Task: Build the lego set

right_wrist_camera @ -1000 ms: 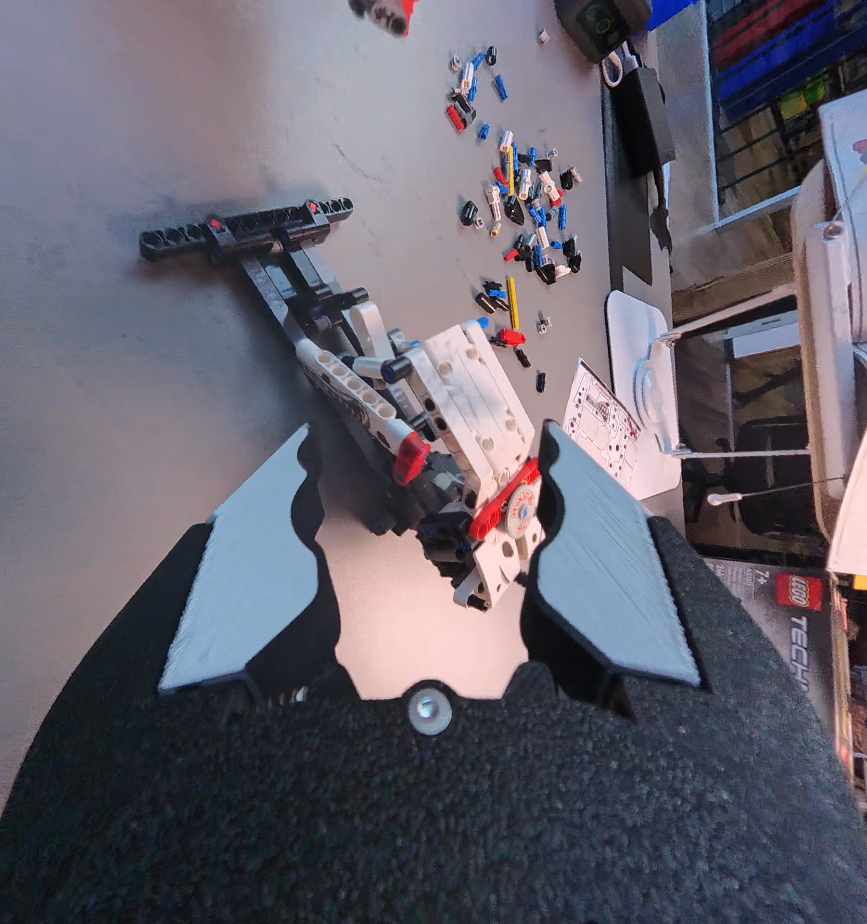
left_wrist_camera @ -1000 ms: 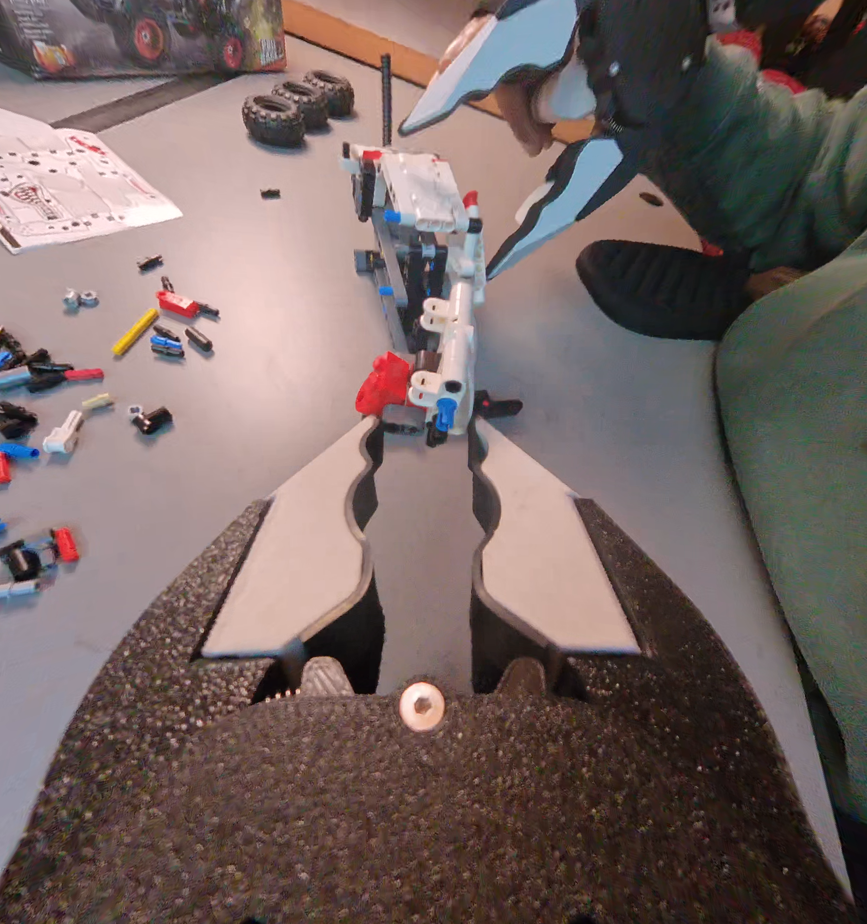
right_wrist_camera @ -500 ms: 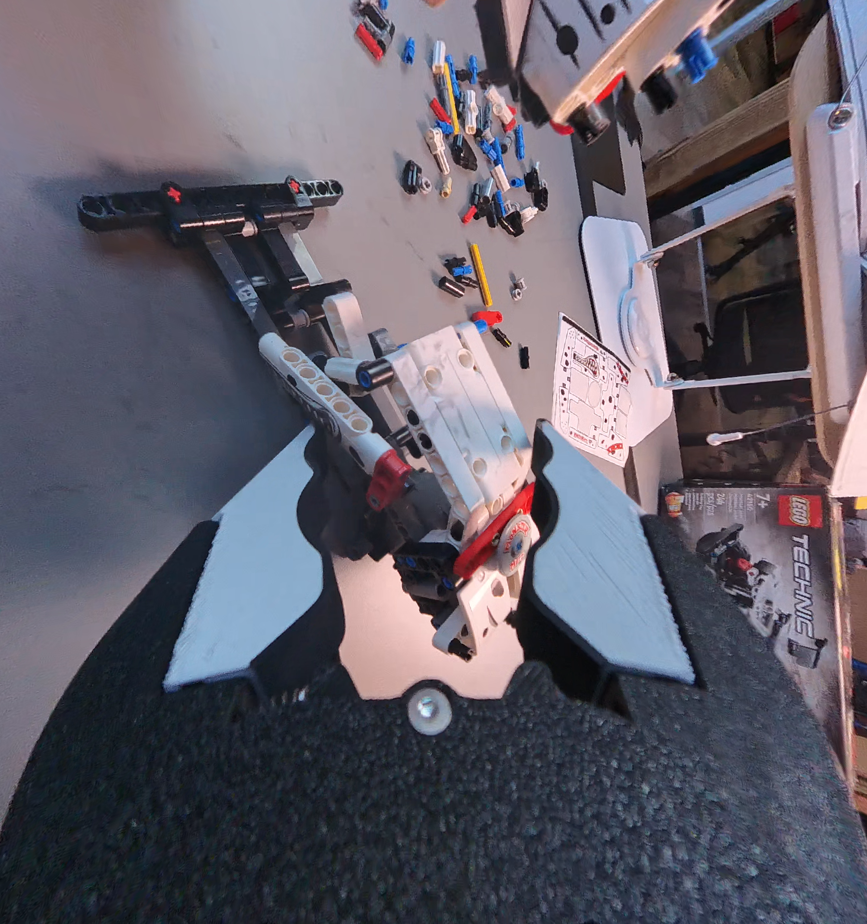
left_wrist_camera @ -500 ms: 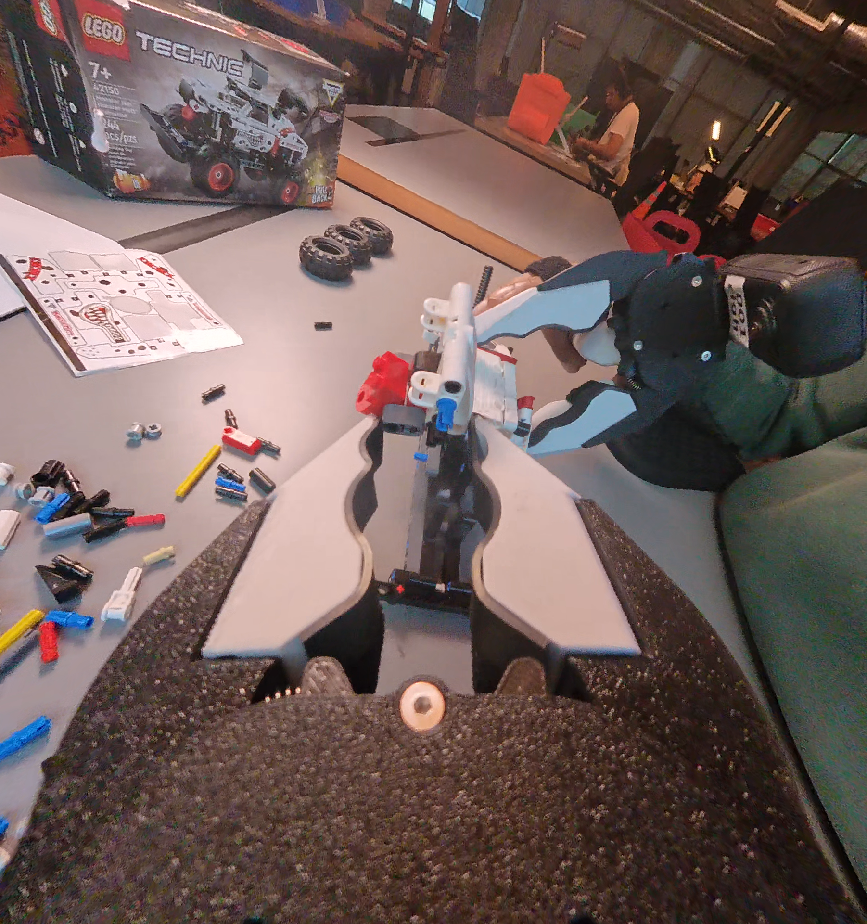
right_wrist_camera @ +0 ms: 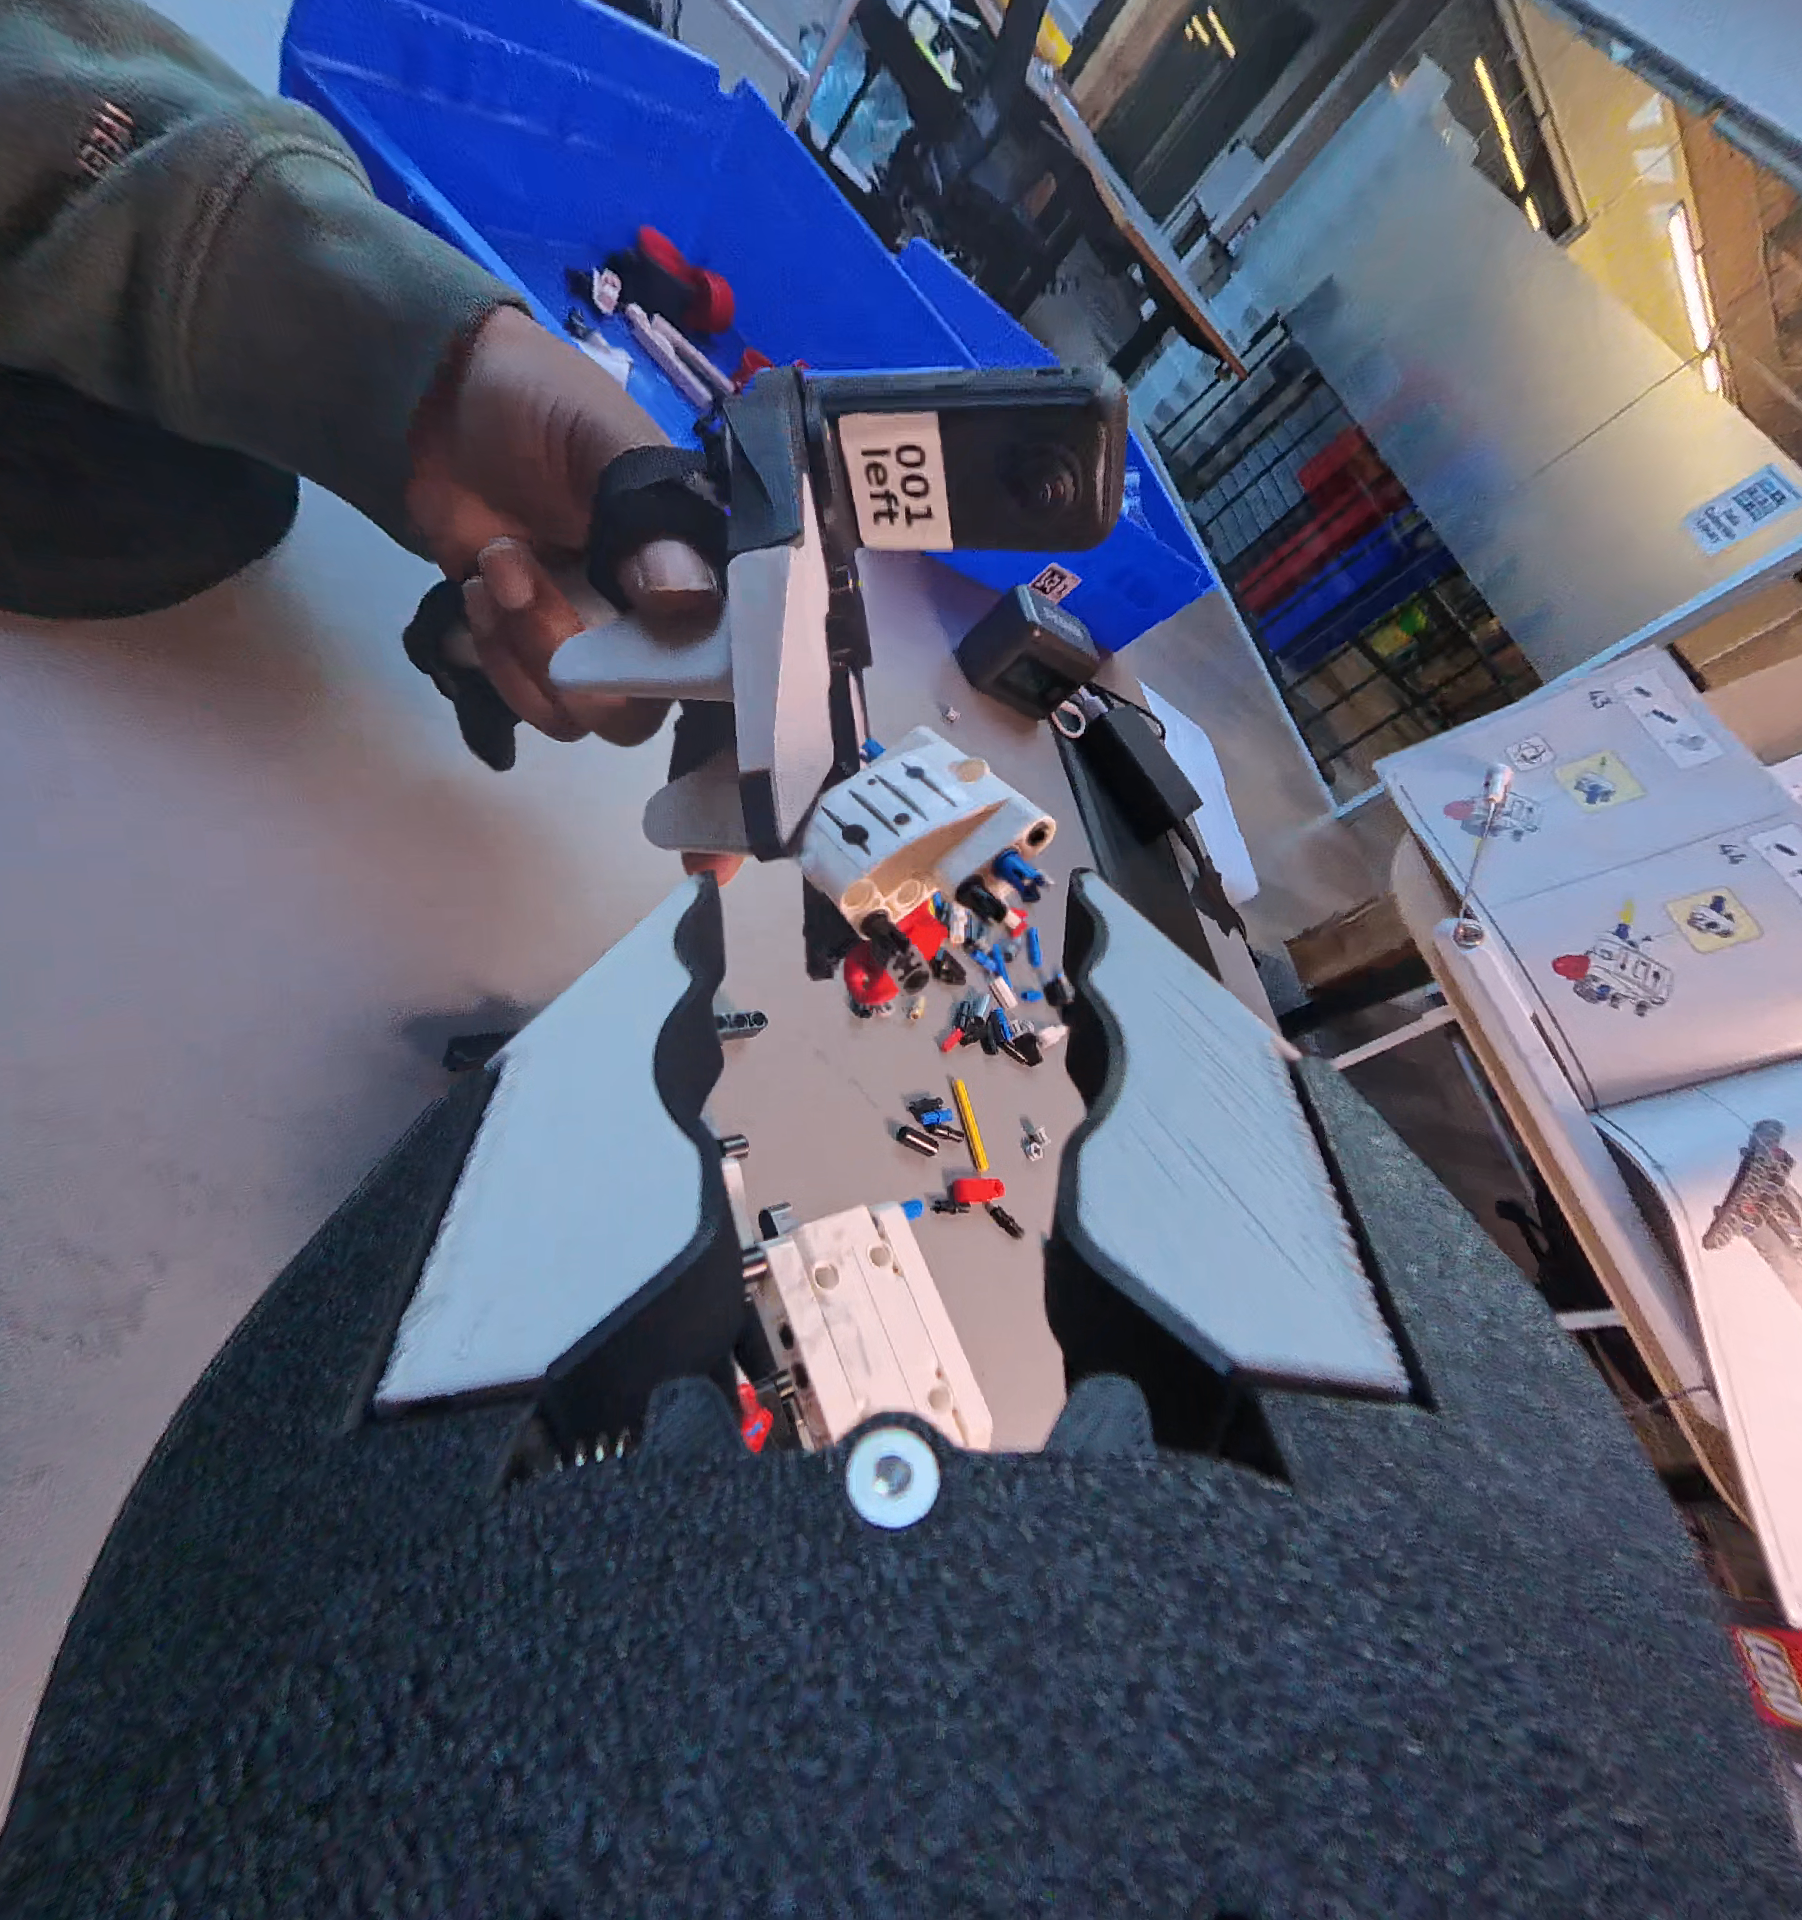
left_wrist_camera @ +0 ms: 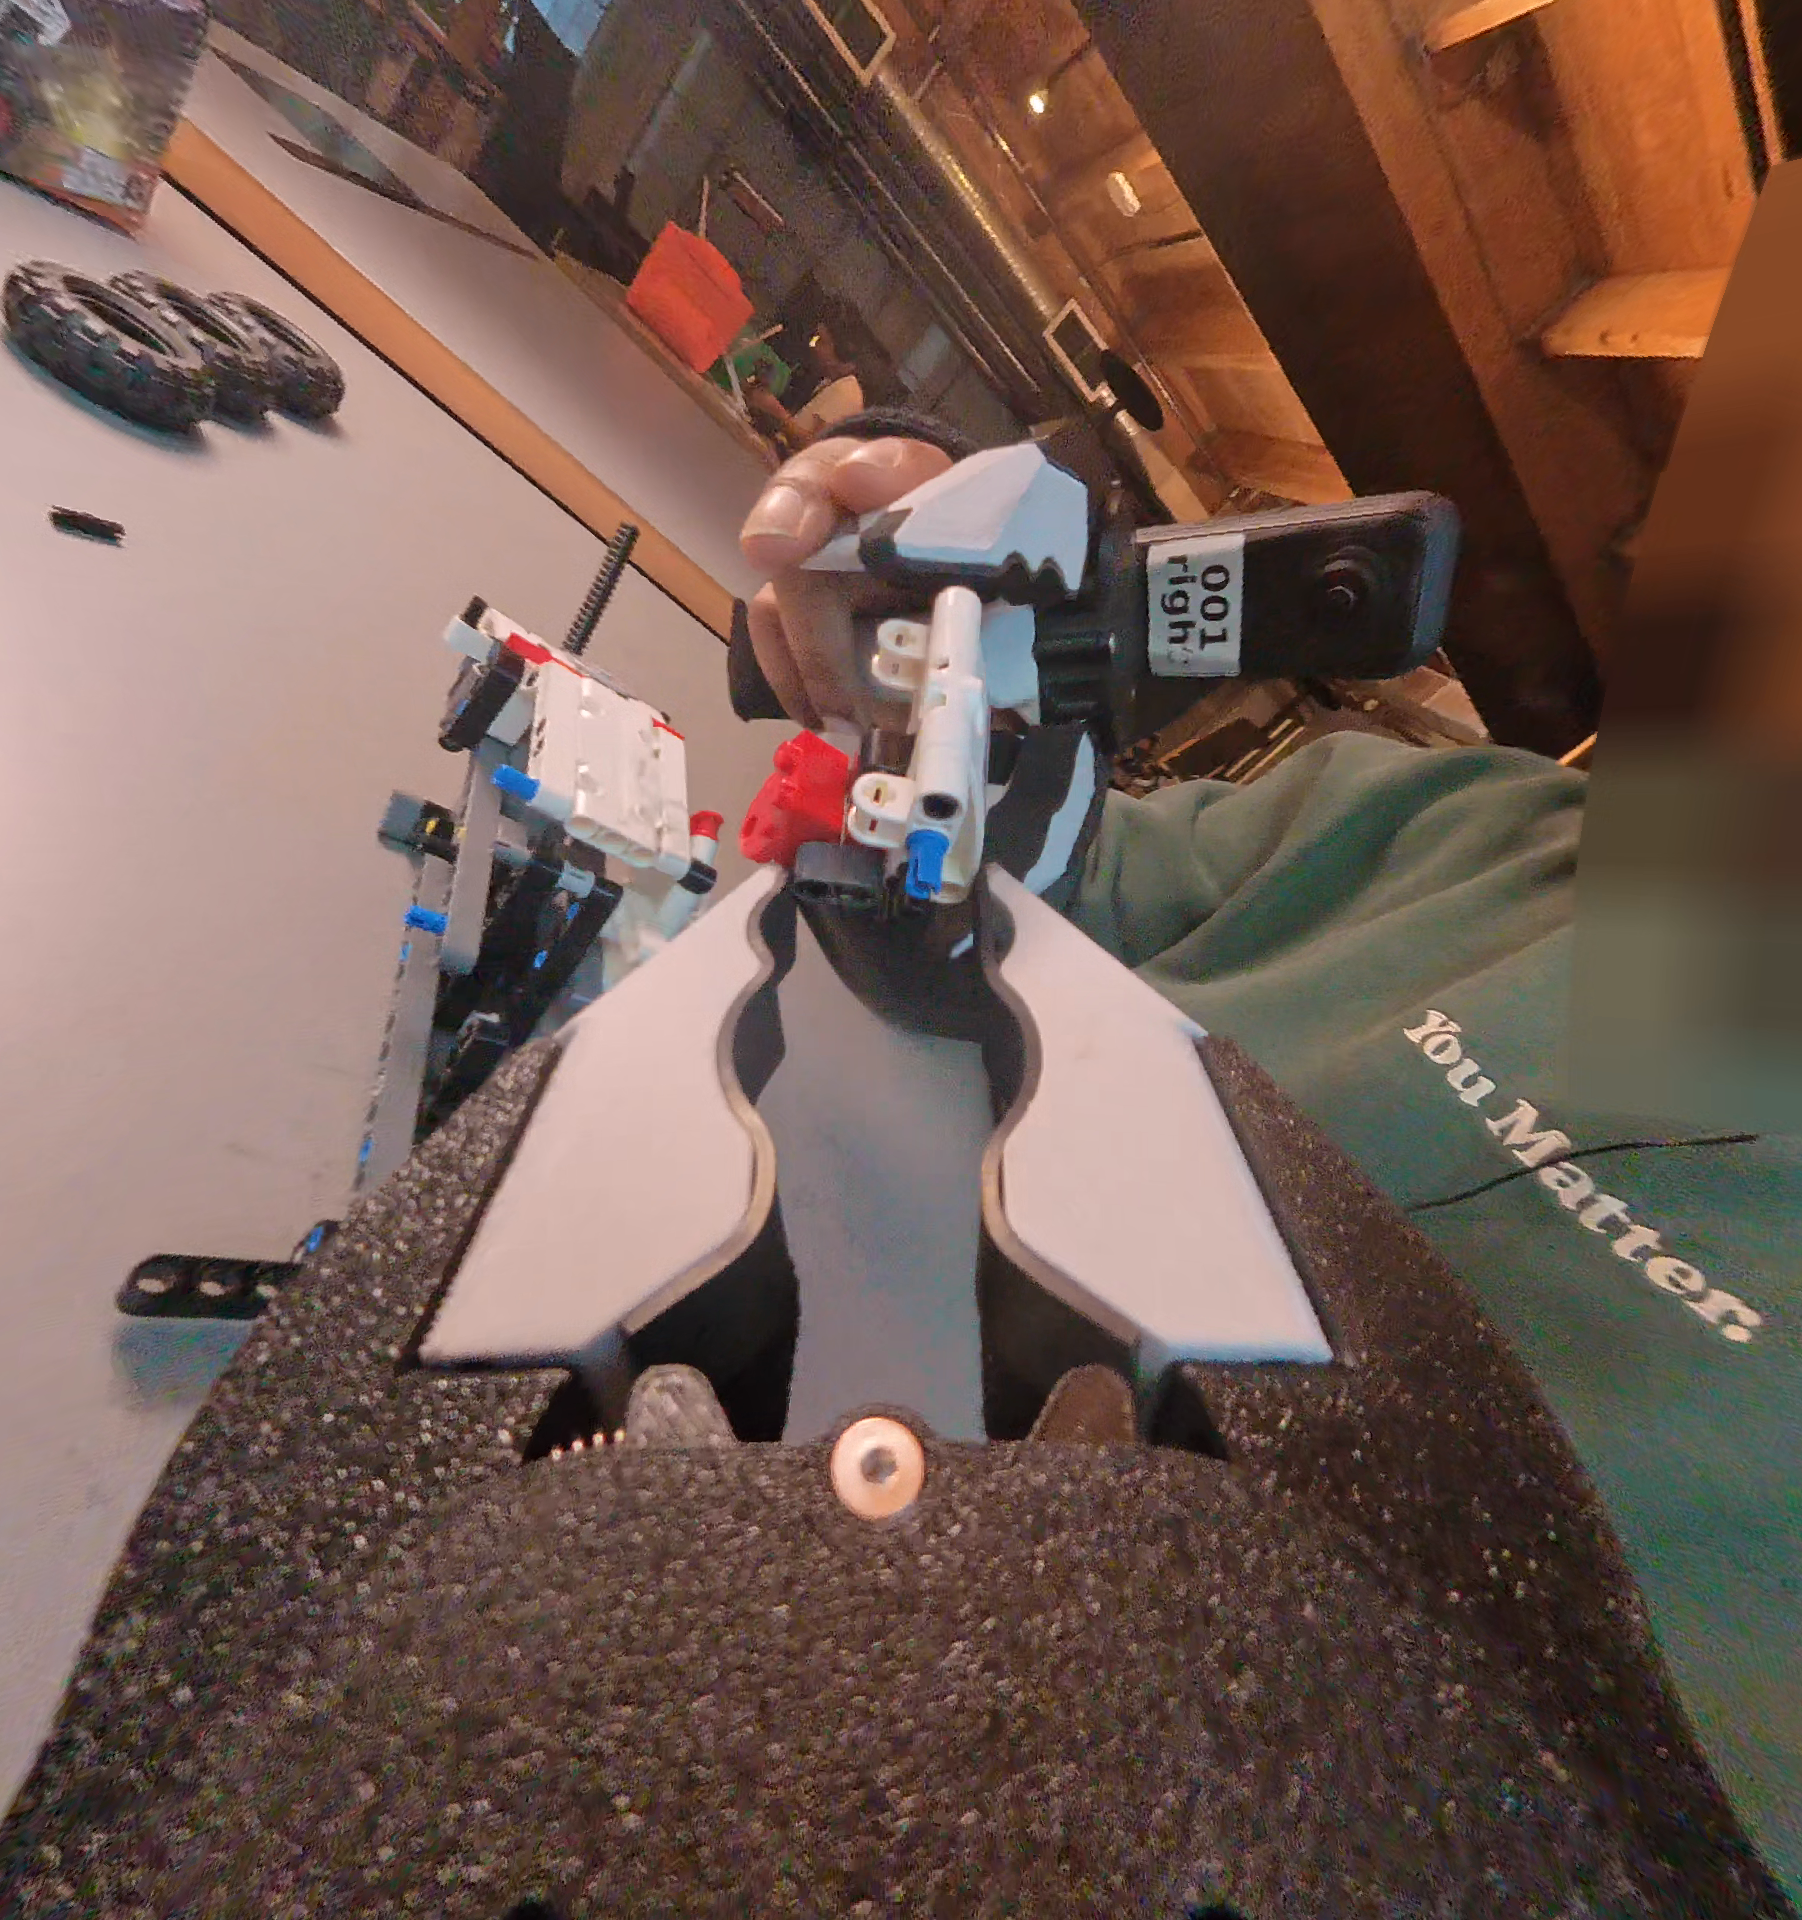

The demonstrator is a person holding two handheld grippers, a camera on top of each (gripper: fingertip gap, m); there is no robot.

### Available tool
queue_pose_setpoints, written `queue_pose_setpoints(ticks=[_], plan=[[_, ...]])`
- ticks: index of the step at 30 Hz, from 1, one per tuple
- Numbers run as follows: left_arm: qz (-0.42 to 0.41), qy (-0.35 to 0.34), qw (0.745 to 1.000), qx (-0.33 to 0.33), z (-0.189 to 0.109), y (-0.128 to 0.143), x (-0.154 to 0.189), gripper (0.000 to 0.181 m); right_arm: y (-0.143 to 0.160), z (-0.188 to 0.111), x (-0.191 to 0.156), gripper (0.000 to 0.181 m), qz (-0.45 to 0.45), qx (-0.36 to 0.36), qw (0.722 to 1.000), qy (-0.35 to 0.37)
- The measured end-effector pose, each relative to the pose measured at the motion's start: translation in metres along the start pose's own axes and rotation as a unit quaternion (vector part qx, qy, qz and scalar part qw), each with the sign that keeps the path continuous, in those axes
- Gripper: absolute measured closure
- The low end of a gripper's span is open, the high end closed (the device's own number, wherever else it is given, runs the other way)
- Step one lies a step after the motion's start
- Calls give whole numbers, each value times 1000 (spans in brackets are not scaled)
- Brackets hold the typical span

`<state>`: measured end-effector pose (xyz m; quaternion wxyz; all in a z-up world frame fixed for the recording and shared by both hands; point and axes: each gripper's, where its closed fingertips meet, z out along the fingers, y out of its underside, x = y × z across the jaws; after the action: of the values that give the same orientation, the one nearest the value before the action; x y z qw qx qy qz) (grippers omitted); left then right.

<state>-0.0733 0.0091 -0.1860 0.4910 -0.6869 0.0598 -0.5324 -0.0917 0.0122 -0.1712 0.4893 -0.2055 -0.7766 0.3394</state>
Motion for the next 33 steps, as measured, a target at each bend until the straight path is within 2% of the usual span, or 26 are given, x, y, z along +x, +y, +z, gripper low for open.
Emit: queue_pose_setpoints(ticks=[4,6,7,8,12,18,23,27,30,31,33], plan=[[-61,78,995,-19,8,11,16,148,-5,-4,-14,115,-28,24,999,-11],[-66,94,992,-53,14,24,21,148,-6,-4,-26,115,-48,25,998,-26],[-63,96,991,-75,17,32,22,148,-5,-6,-28,126,-57,27,998,-29],[-58,95,989,-92,20,39,23,148,-4,-9,-34,126,-62,27,997,-46],[-65,107,987,-96,26,43,26,151,-4,-18,-36,126,-27,41,996,-77],[-36,104,993,-30,17,18,27,153,-3,-23,-9,126,25,57,998,-27],[44,65,994,77,1,-17,22,136,-9,-26,16,126,103,92,990,23],[55,67,991,104,6,-24,29,129,-11,-17,8,126,98,81,991,29],[36,71,993,84,16,-15,29,144,-6,-9,1,126,70,60,995,38],[28,58,994,84,16,-15,23,156,-4,-8,1,126,61,53,996,43],[5,57,995,83,13,-13,17,157,-1,-5,-1,126,44,42,997,49]])
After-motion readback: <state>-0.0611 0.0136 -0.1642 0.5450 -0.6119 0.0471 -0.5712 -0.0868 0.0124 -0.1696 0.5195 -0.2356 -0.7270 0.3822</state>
